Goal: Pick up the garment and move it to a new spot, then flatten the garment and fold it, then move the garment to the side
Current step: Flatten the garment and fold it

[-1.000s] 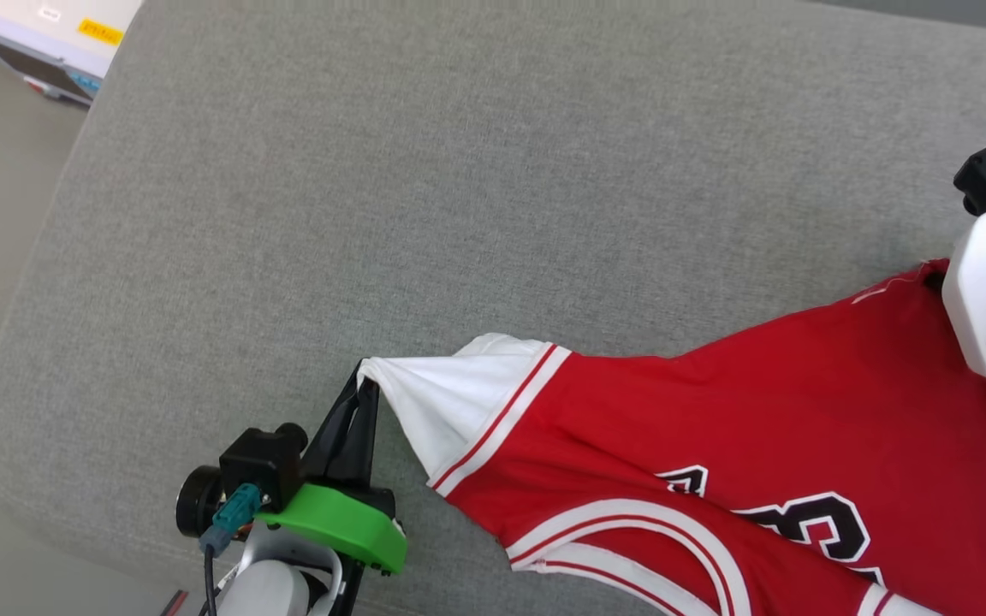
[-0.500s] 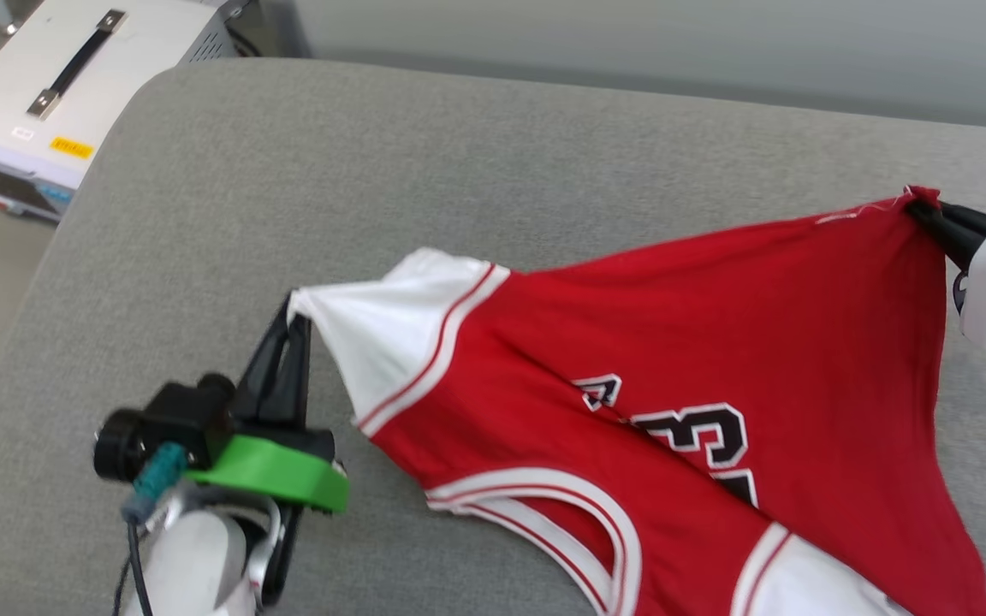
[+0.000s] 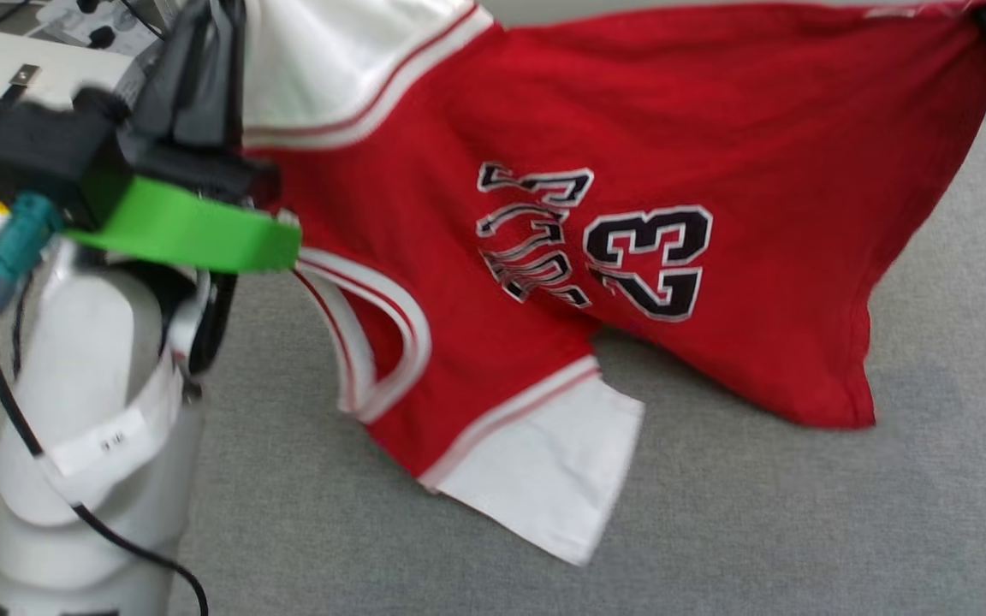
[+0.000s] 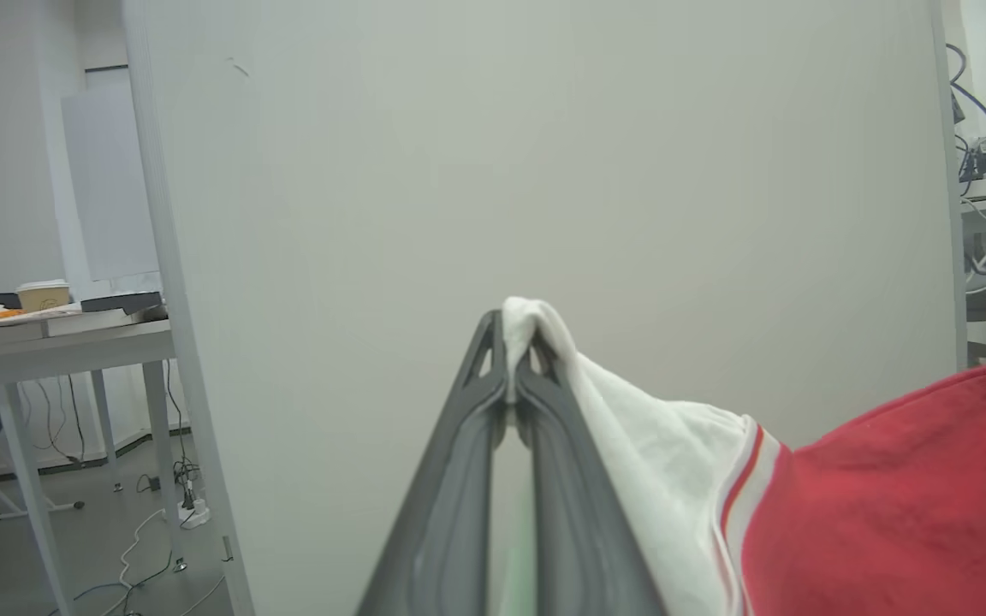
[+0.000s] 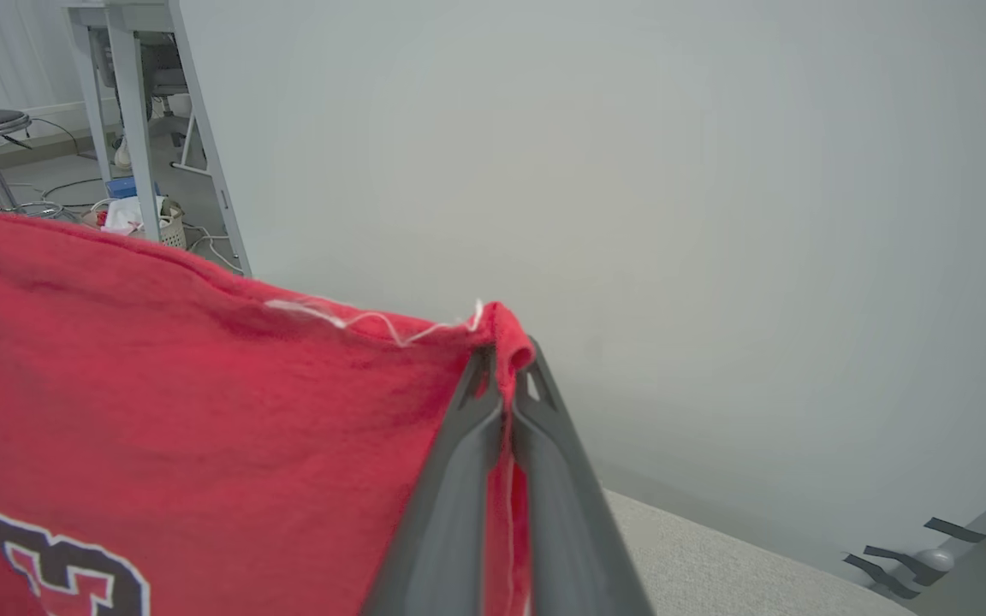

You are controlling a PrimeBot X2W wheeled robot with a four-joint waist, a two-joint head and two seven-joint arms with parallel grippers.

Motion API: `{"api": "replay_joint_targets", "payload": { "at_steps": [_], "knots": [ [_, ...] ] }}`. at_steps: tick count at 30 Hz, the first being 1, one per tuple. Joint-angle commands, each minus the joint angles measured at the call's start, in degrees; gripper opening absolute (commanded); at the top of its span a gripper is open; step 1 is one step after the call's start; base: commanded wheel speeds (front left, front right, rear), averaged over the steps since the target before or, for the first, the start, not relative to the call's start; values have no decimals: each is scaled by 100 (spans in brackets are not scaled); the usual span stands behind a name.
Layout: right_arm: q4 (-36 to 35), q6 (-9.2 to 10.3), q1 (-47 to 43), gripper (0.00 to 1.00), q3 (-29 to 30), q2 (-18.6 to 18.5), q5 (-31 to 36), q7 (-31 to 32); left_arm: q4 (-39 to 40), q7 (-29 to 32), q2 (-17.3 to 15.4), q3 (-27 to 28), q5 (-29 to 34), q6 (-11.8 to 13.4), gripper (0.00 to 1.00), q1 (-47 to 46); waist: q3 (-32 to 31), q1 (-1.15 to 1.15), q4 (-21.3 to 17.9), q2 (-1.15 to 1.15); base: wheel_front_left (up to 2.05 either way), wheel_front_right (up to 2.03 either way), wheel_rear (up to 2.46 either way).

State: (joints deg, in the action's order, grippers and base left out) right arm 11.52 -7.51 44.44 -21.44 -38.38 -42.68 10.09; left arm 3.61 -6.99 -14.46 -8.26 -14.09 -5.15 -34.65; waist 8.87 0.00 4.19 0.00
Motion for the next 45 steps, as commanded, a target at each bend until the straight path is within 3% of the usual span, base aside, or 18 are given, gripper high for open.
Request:
{"api": "replay_joint_targets", "payload": {
  "at_steps": [1,13,21,29,36,45],
  "knots": [
    [-79,2,144,0,117,85,102,32,16,67,-74,-23,20,-44,0,-306,186,0,-97,0,0,0,0],
    [-212,2,1966,0,1020,675,839,581,-484,489,-311,-237,-95,-184,0,-3239,1638,0,-299,0,0,0,0],
    [618,2,3934,0,865,909,1519,563,-1586,335,-375,-435,-149,-220,0,-5412,2570,0,-342,0,0,0,0],
    [1604,2,5565,0,679,973,1857,177,-2505,-19,-403,-625,-116,-229,0,-6969,2984,0,-305,0,0,0,0],
    [2390,2,6052,0,437,1128,1922,-241,-3216,-258,-452,-743,-199,-232,0,-7426,3134,0,-279,0,0,0,0],
    [3054,2,5394,0,-214,1291,1585,-758,-3644,-654,-559,-977,-462,-233,0,-6398,3103,0,-267,0,0,0,0]
  ]
}}
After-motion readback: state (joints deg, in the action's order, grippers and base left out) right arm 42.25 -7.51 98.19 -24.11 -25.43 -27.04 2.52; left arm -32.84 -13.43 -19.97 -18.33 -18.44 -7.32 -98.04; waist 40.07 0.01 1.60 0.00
